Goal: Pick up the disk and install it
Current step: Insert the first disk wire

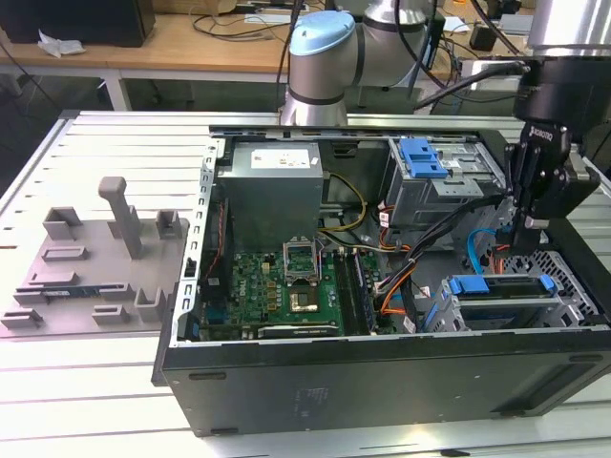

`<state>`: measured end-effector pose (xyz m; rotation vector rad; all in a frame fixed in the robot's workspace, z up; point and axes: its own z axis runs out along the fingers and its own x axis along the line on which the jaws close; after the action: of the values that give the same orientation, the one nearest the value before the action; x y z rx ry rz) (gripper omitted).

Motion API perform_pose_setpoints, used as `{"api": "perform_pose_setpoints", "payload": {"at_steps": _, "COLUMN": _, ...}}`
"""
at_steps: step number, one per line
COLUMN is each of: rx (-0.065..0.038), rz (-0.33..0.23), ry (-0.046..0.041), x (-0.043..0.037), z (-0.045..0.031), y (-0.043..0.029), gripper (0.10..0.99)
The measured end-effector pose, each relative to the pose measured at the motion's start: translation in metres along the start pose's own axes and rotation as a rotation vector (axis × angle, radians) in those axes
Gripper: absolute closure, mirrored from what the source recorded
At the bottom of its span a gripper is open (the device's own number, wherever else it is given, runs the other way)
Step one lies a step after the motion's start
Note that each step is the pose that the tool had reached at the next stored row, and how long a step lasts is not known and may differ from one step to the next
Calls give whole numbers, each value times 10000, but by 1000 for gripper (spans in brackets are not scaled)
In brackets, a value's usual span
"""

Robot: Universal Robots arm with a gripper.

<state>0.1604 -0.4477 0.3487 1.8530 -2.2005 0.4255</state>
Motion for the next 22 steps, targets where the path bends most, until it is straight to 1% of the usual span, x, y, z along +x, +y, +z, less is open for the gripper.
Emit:
{"api": "perform_pose_setpoints", "payload": {"at_steps": 2, "rx": -54, "rz": 2, "ry": -310, "x": 56, "z": 12, "y": -10, "gripper": 922}}
{"api": "perform_pose_setpoints", "payload": {"at_steps": 4, "rx": -85, "rz": 4, "ry": -490, "x": 91, "z": 17, "y": -16, "gripper": 922}}
{"api": "perform_pose_setpoints", "payload": {"at_steps": 5, "rx": -107, "rz": 5, "ry": -611, "x": 113, "z": 22, "y": -20, "gripper": 922}}
{"api": "perform_pose_setpoints", "payload": {"at_steps": 9, "rx": -175, "rz": 9, "ry": -1006, "x": 190, "z": 29, "y": -33, "gripper": 922}}
{"api": "perform_pose_setpoints", "payload": {"at_steps": 11, "rx": -215, "rz": 11, "ry": -1234, "x": 237, "z": 32, "y": -41, "gripper": 922}}
{"api": "perform_pose_setpoints", "payload": {"at_steps": 12, "rx": -230, "rz": 11, "ry": -1320, "x": 255, "z": 34, "y": -44, "gripper": 922}}
{"api": "perform_pose_setpoints", "payload": {"at_steps": 13, "rx": -250, "rz": 13, "ry": -1431, "x": 281, "z": 35, "y": -49, "gripper": 922}}
{"api": "perform_pose_setpoints", "payload": {"at_steps": 14, "rx": -264, "rz": 13, "ry": -1512, "x": 302, "z": 37, "y": -53, "gripper": 922}}
{"api": "perform_pose_setpoints", "payload": {"at_steps": 15, "rx": -280, "rz": 13, "ry": -1608, "x": 342, "z": 46, "y": -59, "gripper": 922}}
{"api": "perform_pose_setpoints", "payload": {"at_steps": 18, "rx": -267, "rz": -39, "ry": -1626, "x": 403, "z": 64, "y": -68, "gripper": 922}}
{"api": "perform_pose_setpoints", "payload": {"at_steps": 20, "rx": -256, "rz": -87, "ry": -1645, "x": 420, "z": 67, "y": -70, "gripper": 922}}
{"api": "perform_pose_setpoints", "payload": {"at_steps": 22, "rx": -239, "rz": -163, "ry": -1686, "x": 435, "z": 65, "y": -73, "gripper": 922}}
